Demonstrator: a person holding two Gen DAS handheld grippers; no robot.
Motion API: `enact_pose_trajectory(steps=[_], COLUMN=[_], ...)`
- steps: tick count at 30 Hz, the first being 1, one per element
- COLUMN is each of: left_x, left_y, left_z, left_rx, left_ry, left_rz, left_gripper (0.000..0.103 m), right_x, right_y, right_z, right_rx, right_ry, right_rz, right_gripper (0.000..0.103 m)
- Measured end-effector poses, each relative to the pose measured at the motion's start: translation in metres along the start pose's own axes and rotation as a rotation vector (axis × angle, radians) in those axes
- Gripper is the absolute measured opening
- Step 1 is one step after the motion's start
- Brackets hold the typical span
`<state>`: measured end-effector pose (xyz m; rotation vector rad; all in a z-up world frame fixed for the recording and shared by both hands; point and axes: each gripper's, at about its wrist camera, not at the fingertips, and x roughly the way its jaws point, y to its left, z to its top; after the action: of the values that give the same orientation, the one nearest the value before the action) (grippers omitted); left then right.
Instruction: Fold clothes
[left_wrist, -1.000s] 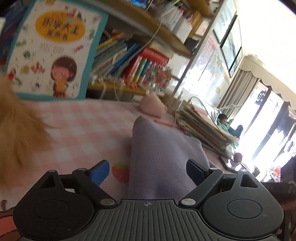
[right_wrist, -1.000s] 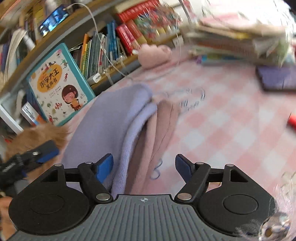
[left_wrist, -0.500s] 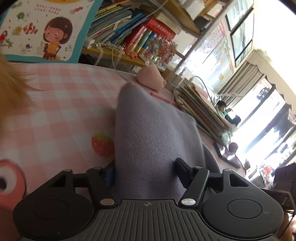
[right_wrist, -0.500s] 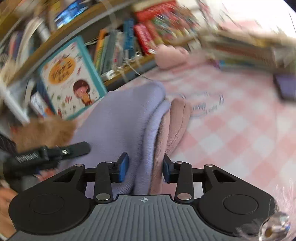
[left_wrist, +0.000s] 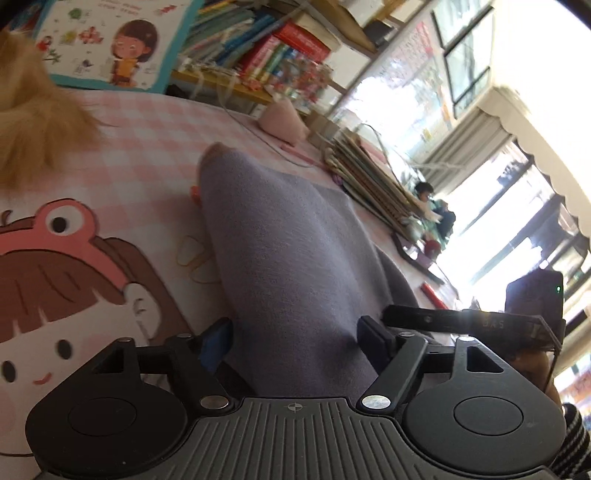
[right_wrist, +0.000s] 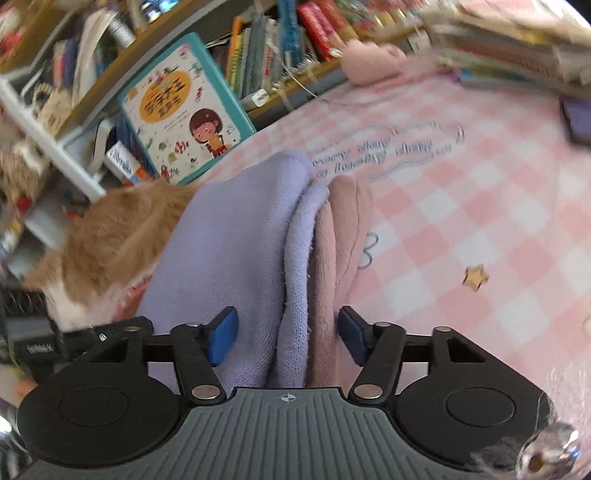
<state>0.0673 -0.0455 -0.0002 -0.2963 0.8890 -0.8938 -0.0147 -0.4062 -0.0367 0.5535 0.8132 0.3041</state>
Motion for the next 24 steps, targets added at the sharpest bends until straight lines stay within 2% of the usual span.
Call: enact_pose_trajectory(steps=[3, 6, 7, 8, 11, 13, 14, 16, 17, 20, 22, 24], left_x=[0.005, 0.009, 0.011, 0.012, 0.012, 0.011, 0.012, 0.013, 0.013, 0.017, 0.018, 0.018], left_y=[0.008, 0.006, 0.004, 0.000, -0.023, -0.031, -0.030, -0.022, -0.017, -0.001, 0.004, 0.005], left_z=[0.001, 0.000, 0.000, -0.001, -0.007, -0.010, -0.009, -0.006, -0.004, -0.002, -0.003, -0.002], left_rx=[-0.051, -0.049, -0.034, -0.010, 0.119, 0.175, 0.168, 0.119, 0.083, -0.008, -0.037, -0.038], left_ry=[-0.011, -0.020, -0.022, -0.027, -0.059, -0.073, -0.070, -0.056, -0.048, -0.036, -0.038, -0.040], left_rz=[-0.023, -0.025, -0.018, -0.014, 0.056, 0.086, 0.086, 0.067, 0.049, -0.012, -0.037, -0.033], left_gripper=[0.077, 0.076, 0.071, 0.062, 0.060, 0.060, 0.061, 0.063, 0.065, 0.067, 0.065, 0.061], right_x=[0.002, 0.004, 0.005, 0.006, 0.004, 0.005, 0.005, 0.007, 0.008, 0.010, 0.010, 0.012], right_y=[-0.006, 0.003, 0.008, 0.015, 0.032, 0.040, 0.042, 0.032, 0.028, 0.014, 0.009, 0.010], right_z=[0.002, 0.002, 0.001, -0.001, -0.009, -0.012, -0.012, -0.009, -0.007, -0.003, -0.003, -0.004], right_rx=[0.062, 0.013, -0.026, -0.075, -0.194, -0.250, -0.265, -0.205, -0.176, -0.088, -0.051, -0.059], right_ry=[-0.007, -0.006, -0.006, -0.011, -0.049, -0.055, -0.055, -0.042, -0.036, -0.017, -0.017, -0.031], right_rz=[0.039, 0.012, -0.016, -0.048, -0.111, -0.148, -0.158, -0.130, -0.116, -0.072, -0.041, -0.026], right_gripper=[0.066, 0.064, 0.053, 0.046, 0.037, 0.036, 0.036, 0.039, 0.043, 0.047, 0.045, 0.038])
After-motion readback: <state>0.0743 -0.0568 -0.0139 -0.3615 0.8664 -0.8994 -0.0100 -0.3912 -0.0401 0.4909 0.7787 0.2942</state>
